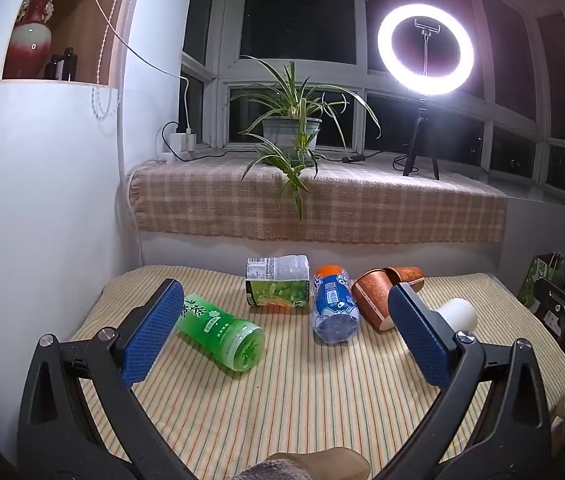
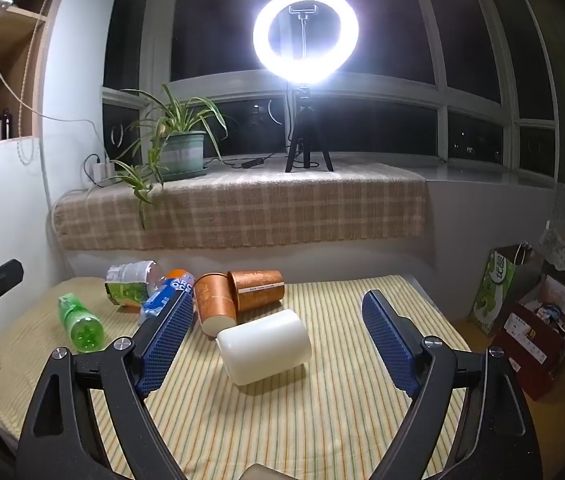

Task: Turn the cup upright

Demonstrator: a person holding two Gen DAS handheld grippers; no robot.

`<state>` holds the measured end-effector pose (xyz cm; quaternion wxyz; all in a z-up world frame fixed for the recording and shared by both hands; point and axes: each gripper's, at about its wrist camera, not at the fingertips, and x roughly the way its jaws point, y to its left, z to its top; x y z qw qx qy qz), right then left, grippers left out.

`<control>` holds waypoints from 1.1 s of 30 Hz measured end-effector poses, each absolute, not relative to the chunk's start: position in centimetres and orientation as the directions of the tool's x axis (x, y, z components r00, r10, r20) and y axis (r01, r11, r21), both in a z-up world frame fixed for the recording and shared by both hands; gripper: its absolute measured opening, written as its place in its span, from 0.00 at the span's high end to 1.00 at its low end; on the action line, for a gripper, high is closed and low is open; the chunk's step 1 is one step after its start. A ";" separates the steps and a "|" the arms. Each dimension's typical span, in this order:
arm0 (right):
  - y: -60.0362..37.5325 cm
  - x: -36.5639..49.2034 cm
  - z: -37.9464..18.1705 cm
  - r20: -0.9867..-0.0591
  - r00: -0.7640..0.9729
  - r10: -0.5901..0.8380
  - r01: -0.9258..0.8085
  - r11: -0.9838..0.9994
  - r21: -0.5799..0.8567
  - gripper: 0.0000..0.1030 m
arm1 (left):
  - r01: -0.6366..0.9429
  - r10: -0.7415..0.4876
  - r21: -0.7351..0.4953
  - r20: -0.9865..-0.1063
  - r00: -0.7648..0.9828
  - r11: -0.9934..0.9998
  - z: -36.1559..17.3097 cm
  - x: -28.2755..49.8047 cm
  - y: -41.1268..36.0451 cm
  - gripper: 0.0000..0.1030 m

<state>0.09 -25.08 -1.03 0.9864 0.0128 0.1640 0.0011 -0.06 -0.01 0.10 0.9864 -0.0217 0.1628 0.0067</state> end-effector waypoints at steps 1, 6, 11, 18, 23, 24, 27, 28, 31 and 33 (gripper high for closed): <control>-25.1 0.1 -1.0 -0.323 0.946 0.006 0.002 1.000 0.025 0.16 | -0.020 0.006 -0.041 -0.322 0.947 0.999 0.1 0.0 0.0 0.00; -25.7 0.3 -1.2 -0.325 0.946 0.005 0.005 1.000 0.029 0.16 | -0.020 0.005 -0.044 -0.322 0.947 0.999 0.1 -0.1 0.0 0.00; -25.6 -0.1 -1.1 -0.326 0.945 0.005 0.005 1.000 0.030 0.16 | -0.019 0.003 -0.044 -0.324 0.946 0.999 -0.4 -0.1 0.1 0.00; -25.3 0.4 -1.3 -0.332 0.943 0.001 0.009 1.000 0.028 0.16 | -0.020 0.004 -0.045 -0.325 0.946 0.999 -0.4 -0.1 0.1 0.00; -25.3 0.4 -1.5 -0.332 0.943 0.000 0.010 1.000 0.028 0.16 | -0.020 0.004 -0.045 -0.326 0.945 0.999 -0.4 -0.1 0.1 0.00; -25.3 0.4 -1.4 -0.333 0.943 0.001 0.009 1.000 0.029 0.16 | -0.019 0.004 -0.045 -0.326 0.945 0.999 -0.4 -0.1 0.1 0.00; -25.3 0.4 -1.4 -0.334 0.943 0.002 0.009 1.000 0.030 0.16 | -0.020 0.004 -0.047 -0.327 0.945 0.999 -0.4 -0.1 0.1 0.00; -25.2 0.5 -1.4 -0.334 0.943 0.002 0.008 0.999 0.031 0.16 | -0.021 0.004 -0.047 -0.327 0.945 0.999 -0.4 0.0 0.1 0.00; -25.1 0.4 -1.6 -0.333 0.943 0.004 0.006 1.000 0.029 0.16 | -0.021 0.004 -0.046 -0.328 0.945 0.999 -0.3 0.0 0.1 0.00; -25.0 0.4 -1.7 -0.333 0.943 0.004 0.005 1.000 0.028 0.16 | -0.021 0.005 -0.047 -0.328 0.945 0.999 -0.4 0.0 0.1 0.00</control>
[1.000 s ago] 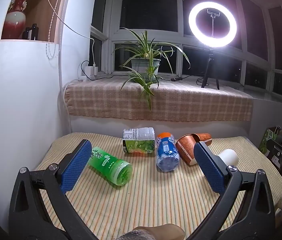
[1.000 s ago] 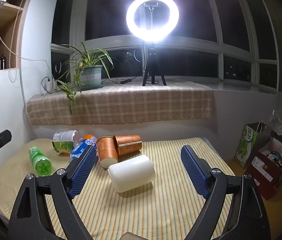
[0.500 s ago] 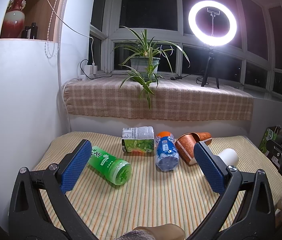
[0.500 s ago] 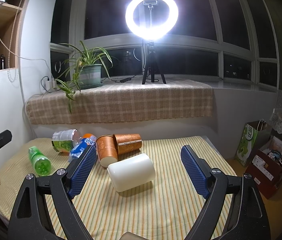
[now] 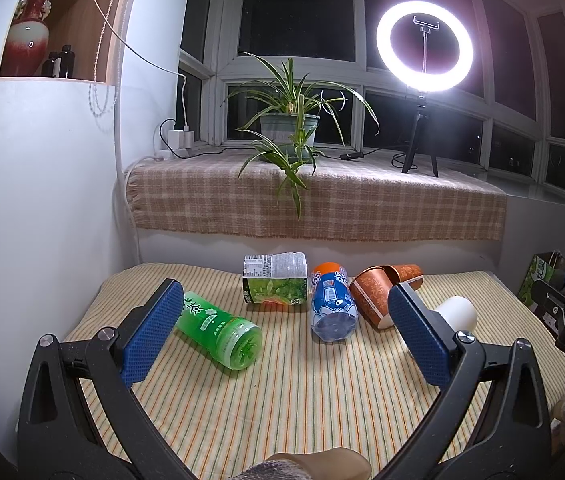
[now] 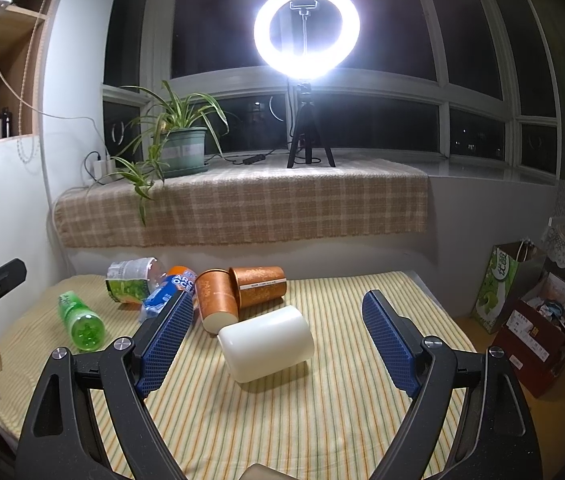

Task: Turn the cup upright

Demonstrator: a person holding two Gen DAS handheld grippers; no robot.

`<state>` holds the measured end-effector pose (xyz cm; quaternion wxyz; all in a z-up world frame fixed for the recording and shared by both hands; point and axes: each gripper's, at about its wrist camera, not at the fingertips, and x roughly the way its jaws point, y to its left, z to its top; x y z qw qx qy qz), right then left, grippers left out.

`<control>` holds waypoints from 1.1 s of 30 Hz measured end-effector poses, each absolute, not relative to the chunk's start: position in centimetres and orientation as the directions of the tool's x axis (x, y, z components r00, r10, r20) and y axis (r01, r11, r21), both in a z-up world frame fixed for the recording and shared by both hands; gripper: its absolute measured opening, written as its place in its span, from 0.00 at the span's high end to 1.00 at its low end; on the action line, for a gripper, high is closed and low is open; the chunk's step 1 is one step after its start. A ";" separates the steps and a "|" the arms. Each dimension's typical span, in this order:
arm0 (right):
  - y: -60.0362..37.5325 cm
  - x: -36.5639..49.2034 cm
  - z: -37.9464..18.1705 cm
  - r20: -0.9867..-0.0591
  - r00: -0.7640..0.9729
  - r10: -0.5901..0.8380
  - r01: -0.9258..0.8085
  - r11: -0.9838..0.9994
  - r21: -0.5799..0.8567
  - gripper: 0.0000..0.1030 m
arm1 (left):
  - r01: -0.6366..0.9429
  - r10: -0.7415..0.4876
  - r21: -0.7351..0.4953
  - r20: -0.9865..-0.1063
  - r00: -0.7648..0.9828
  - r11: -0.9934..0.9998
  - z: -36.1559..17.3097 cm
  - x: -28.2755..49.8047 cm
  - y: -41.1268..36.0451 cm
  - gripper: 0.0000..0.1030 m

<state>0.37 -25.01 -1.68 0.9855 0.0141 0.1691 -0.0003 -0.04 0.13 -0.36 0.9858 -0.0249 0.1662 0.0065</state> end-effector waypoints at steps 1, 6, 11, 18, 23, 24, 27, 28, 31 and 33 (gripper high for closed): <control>-25.0 0.4 -1.6 -0.334 0.943 0.004 0.006 1.000 0.028 0.16 | -0.021 0.005 -0.047 -0.328 0.945 0.999 -0.3 0.0 0.1 0.00; -25.0 0.4 -1.6 -0.334 0.942 0.005 0.005 1.000 0.028 0.16 | -0.021 0.004 -0.048 -0.327 0.945 0.999 -0.6 0.3 0.4 0.00; -25.0 0.4 -1.6 -0.335 0.942 0.005 0.005 1.000 0.028 0.16 | -0.021 0.004 -0.049 -0.329 0.944 0.999 -0.7 0.3 0.4 0.00; -25.0 0.5 -1.7 -0.337 0.941 0.006 0.005 0.999 0.032 0.16 | -0.022 0.005 -0.048 -0.328 0.945 0.999 -0.6 0.3 0.4 0.00; -24.9 0.5 -1.6 -0.338 0.941 0.008 0.003 0.999 0.032 0.16 | -0.022 0.005 -0.048 -0.328 0.945 0.999 -0.6 0.3 0.4 0.00; -24.8 0.5 -1.6 -0.338 0.941 0.008 0.002 1.000 0.031 0.16 | -0.021 0.005 -0.047 -0.328 0.945 0.999 -0.6 0.3 0.4 0.00; -24.6 0.6 -1.6 -0.341 0.940 0.013 -0.003 1.000 0.028 0.16 | -0.021 0.004 -0.048 -0.329 0.944 0.999 -0.6 0.3 0.4 0.00; -24.6 0.6 -1.6 -0.343 0.939 0.015 -0.006 1.000 0.027 0.16 | -0.021 0.004 -0.048 -0.329 0.944 0.999 -0.6 0.3 0.4 0.00; -24.4 0.6 -1.6 -0.345 0.938 0.021 -0.012 1.000 0.026 0.16 | -0.022 0.006 -0.048 -0.329 0.944 0.999 -0.6 0.3 0.4 0.00; -24.2 0.7 -1.6 -0.346 0.938 0.023 -0.015 1.000 0.025 0.16 | -0.024 0.007 -0.048 -0.330 0.944 0.999 -0.9 0.5 0.2 0.00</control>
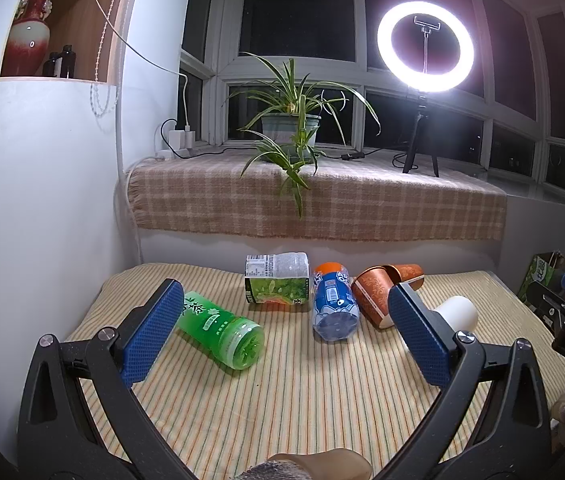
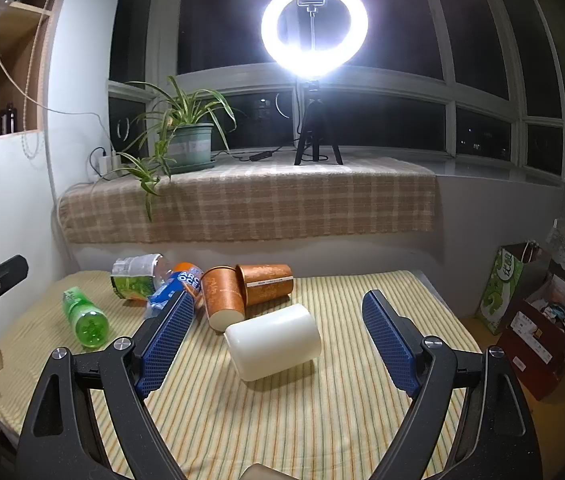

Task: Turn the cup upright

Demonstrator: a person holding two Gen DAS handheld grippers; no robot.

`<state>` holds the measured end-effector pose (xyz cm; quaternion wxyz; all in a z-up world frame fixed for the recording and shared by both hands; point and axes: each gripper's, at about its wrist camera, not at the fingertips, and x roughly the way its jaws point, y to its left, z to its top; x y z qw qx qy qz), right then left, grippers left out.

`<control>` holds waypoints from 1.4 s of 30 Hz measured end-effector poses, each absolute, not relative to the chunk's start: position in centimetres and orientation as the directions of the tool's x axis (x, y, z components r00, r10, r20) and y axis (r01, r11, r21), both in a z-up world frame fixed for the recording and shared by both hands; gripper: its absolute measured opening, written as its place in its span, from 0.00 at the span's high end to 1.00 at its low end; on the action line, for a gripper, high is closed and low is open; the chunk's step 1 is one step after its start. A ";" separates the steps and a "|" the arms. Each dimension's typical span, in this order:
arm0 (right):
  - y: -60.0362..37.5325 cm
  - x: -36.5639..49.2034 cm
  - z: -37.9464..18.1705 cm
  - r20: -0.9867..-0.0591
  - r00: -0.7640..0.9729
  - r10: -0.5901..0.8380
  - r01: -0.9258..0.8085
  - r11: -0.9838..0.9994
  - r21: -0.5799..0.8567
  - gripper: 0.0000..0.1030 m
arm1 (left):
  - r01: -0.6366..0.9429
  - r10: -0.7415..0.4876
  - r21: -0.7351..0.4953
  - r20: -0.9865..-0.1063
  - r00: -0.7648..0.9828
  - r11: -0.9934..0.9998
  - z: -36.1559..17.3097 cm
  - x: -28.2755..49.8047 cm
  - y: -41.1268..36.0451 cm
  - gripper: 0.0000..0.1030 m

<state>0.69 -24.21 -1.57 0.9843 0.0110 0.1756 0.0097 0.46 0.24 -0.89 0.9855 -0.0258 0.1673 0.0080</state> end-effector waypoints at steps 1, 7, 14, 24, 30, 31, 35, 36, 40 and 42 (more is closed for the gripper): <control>-24.3 0.8 -1.4 -0.346 0.938 0.025 -0.017 1.000 0.026 0.16 | -0.026 0.008 -0.049 -0.331 0.944 0.998 -0.9 0.5 0.3 0.00; -23.8 1.0 -1.5 -0.349 0.936 0.040 -0.034 0.999 0.023 0.16 | -0.037 0.020 -0.047 -0.335 0.942 0.998 -0.9 0.1 0.4 0.00; -23.1 1.5 -1.5 -0.360 0.930 0.080 -0.075 0.997 0.027 0.16 | -0.067 0.046 -0.050 -0.339 0.940 0.997 -0.9 -0.3 1.6 0.00; -20.2 4.3 -1.3 -0.418 0.867 0.270 -0.266 0.961 0.069 0.16 | -0.155 0.124 -0.044 -0.405 0.906 0.987 -2.6 -2.0 6.5 0.00; -16.2 7.0 -1.9 -0.488 0.789 0.373 -0.406 0.913 0.042 0.16 | -0.195 0.154 -0.050 -0.439 0.886 0.980 -3.7 -3.5 8.8 0.00; -15.5 7.3 -1.9 -0.500 0.772 0.392 -0.434 0.900 0.036 0.16 | -0.198 0.153 -0.056 -0.445 0.882 0.979 -3.7 -3.6 9.0 0.00; -12.1 8.9 -2.3 -0.555 0.706 0.440 -0.534 0.846 -0.009 0.16 | -0.233 0.168 -0.085 -0.469 0.867 0.969 -4.5 -4.6 10.3 0.00; -11.4 9.1 -2.3 -0.566 0.690 0.450 -0.554 0.832 -0.014 0.16 | -0.244 0.169 -0.099 -0.476 0.863 0.965 -4.7 -4.9 10.7 0.00; -8.0 11.0 -2.9 -0.626 0.603 0.494 -0.647 0.762 -0.022 0.16 | -0.275 0.185 -0.114 -0.499 0.847 0.955 -5.4 -5.8 12.0 0.00; -6.1 12.3 -3.6 -0.662 0.551 0.508 -0.686 0.727 -0.013 0.16 | -0.290 0.195 -0.117 -0.505 0.841 0.950 -5.5 -6.2 12.5 0.00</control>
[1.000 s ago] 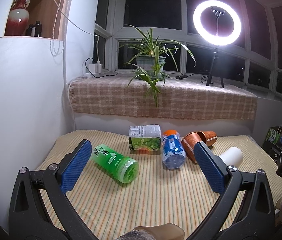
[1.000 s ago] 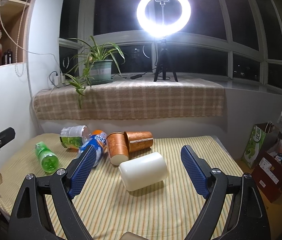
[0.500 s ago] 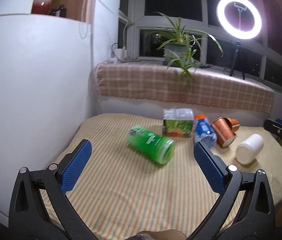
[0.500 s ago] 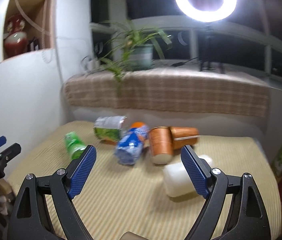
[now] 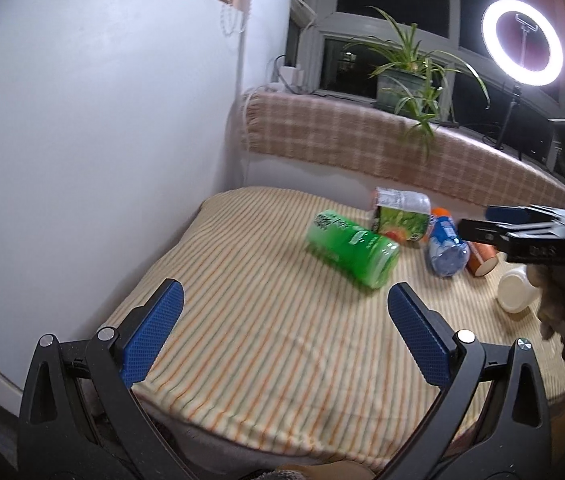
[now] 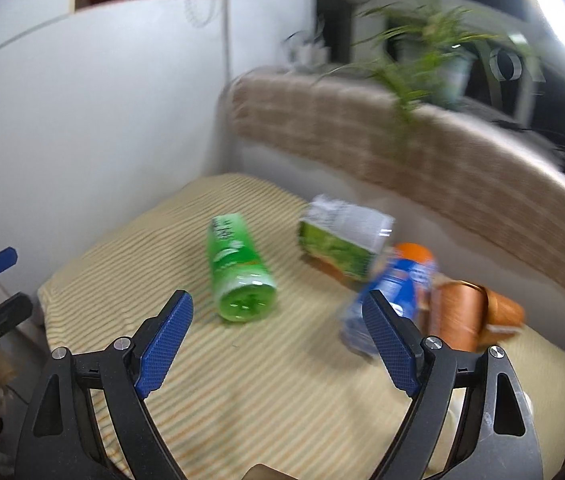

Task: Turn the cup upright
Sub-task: 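Move the right tool down onto the lying green tea bottle, then close the right gripper around the green tea bottle's middle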

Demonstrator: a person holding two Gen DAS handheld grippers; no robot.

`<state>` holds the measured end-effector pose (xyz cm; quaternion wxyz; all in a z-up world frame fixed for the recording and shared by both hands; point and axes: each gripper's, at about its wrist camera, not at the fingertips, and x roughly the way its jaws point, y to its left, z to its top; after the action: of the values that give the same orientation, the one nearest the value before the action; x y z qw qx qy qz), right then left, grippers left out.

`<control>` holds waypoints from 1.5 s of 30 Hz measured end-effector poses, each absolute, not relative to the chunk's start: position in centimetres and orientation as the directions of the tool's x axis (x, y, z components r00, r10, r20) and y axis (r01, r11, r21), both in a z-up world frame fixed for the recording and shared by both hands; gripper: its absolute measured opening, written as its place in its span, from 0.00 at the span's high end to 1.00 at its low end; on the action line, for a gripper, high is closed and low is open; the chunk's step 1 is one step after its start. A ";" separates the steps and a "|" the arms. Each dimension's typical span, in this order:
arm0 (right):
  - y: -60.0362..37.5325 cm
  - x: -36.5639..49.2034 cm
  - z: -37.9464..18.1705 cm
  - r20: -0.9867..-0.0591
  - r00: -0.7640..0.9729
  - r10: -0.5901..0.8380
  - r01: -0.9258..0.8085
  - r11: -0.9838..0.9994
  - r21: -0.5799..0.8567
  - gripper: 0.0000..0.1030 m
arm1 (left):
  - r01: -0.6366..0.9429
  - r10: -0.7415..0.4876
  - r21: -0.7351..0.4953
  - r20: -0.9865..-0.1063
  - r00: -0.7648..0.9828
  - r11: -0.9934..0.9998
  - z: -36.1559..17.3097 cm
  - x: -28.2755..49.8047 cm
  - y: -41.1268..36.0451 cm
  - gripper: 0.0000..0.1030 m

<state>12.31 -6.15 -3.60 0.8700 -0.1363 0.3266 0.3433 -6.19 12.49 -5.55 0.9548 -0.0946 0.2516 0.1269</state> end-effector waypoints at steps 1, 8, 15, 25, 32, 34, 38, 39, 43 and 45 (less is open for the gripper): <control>-5.4 12.8 -4.0 -0.677 0.530 0.511 -0.699 0.715 -0.008 0.16 | -0.295 0.197 -0.119 -0.506 0.840 0.948 -5.6 -6.4 12.7 0.00; 0.4 16.0 -6.7 -0.786 0.394 0.477 -0.779 0.627 -0.010 0.16 | -0.348 0.234 -0.135 -0.516 0.824 0.928 -6.2 -7.7 14.8 0.00; 4.7 18.3 -9.8 -0.850 0.348 0.396 -0.795 0.605 -0.043 0.16 | -0.380 0.246 -0.160 -0.528 0.813 0.911 -6.8 -8.0 16.5 0.00; 6.6 20.7 -11.3 -0.897 0.291 0.332 -0.798 0.601 -0.037 0.17 | -0.400 0.252 -0.176 -0.540 0.803 0.900 -7.3 -7.9 17.8 0.00; 8.0 22.0 -12.6 -0.915 0.262 0.306 -0.805 0.592 -0.033 0.33 | -0.398 0.252 -0.172 -0.539 0.804 0.901 -7.3 -7.7 17.7 0.00; 8.1 22.2 -13.0 -0.921 0.254 0.296 -0.802 0.597 -0.030 0.37 | -0.397 0.251 -0.172 -0.539 0.804 0.902 -7.3 -7.7 17.7 0.00; 7.9 22.2 -12.9 -0.914 0.257 0.314 -0.796 0.605 -0.016 0.41 | -0.395 0.252 -0.169 -0.536 0.806 0.903 -7.3 -7.7 17.6 0.00; 7.7 22.2 -12.8 -0.912 0.253 0.322 -0.794 0.608 -0.005 0.41 | -0.394 0.250 -0.172 -0.536 0.807 0.903 -7.2 -7.6 17.6 0.00; 6.7 21.6 -12.5 -0.902 0.257 0.346 -0.790 0.613 0.010 0.41 | -0.389 0.248 -0.170 -0.533 0.809 0.905 -7.2 -7.7 17.4 0.00; 6.2 21.3 -12.3 -0.894 0.270 0.357 -0.783 0.622 0.012 0.41 | -0.386 0.247 -0.168 -0.531 0.811 0.907 -7.2 -7.7 17.2 0.00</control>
<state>21.29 6.15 -12.26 0.7647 -0.2237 0.4757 0.3726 -7.72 17.23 -7.15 0.9418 -0.1351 0.2579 0.1680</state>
